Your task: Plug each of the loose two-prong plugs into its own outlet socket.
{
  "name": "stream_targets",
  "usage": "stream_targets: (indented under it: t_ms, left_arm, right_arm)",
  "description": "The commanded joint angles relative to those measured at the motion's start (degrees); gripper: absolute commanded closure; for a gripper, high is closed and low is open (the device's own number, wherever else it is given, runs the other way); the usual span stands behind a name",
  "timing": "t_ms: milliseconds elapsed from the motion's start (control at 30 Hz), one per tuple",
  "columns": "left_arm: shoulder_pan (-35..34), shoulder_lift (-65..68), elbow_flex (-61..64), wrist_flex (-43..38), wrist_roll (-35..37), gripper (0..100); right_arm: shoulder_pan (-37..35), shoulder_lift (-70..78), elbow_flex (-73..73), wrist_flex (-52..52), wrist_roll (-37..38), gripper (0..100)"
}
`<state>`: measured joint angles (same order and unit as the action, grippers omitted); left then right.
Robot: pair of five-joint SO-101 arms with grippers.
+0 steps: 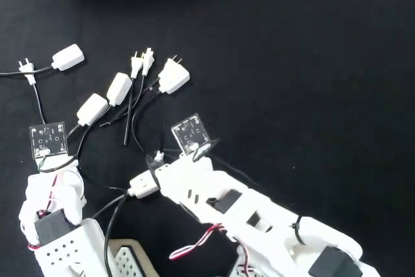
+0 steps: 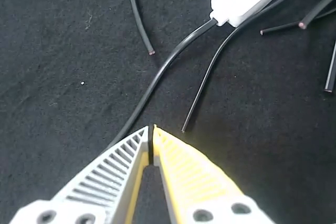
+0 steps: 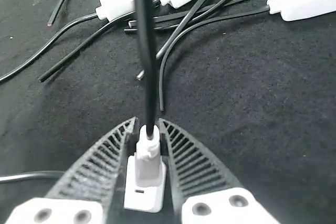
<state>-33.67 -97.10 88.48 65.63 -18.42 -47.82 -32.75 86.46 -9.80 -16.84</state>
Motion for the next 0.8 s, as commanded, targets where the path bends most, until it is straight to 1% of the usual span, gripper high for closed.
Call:
stream_targets:
  t_ms: [0,100,267,367,500,600,767]
  left_arm:
    - [0.0,-0.4,-0.2,-1.1,-0.4,97]
    - [0.0,-0.4,-0.2,-1.2,-0.4,97]
    - [2.0,-0.4,0.5,-1.4,-0.5,97]
    - [2.0,-0.4,1.4,-3.1,-0.5,97]
    - [2.1,-0.4,1.6,-3.3,-0.5,97]
    - [2.1,-0.4,1.6,-3.5,-0.5,97]
    - [2.1,-0.4,1.7,-3.6,-0.5,97]
  right_arm:
    - [-1.0,0.1,-2.6,1.7,-0.4,98.7]
    - [-0.8,0.1,-3.4,4.0,-0.4,98.7]
    - [-0.8,0.1,-3.5,4.7,-0.4,98.7]
    - [-0.8,0.1,-5.1,9.1,-0.4,98.7]
    - [-0.5,0.1,-7.9,16.4,-0.4,98.7]
    - [1.1,0.1,-8.1,17.2,-0.4,98.7]
    - [1.1,0.1,-8.0,17.3,-0.5,98.7]
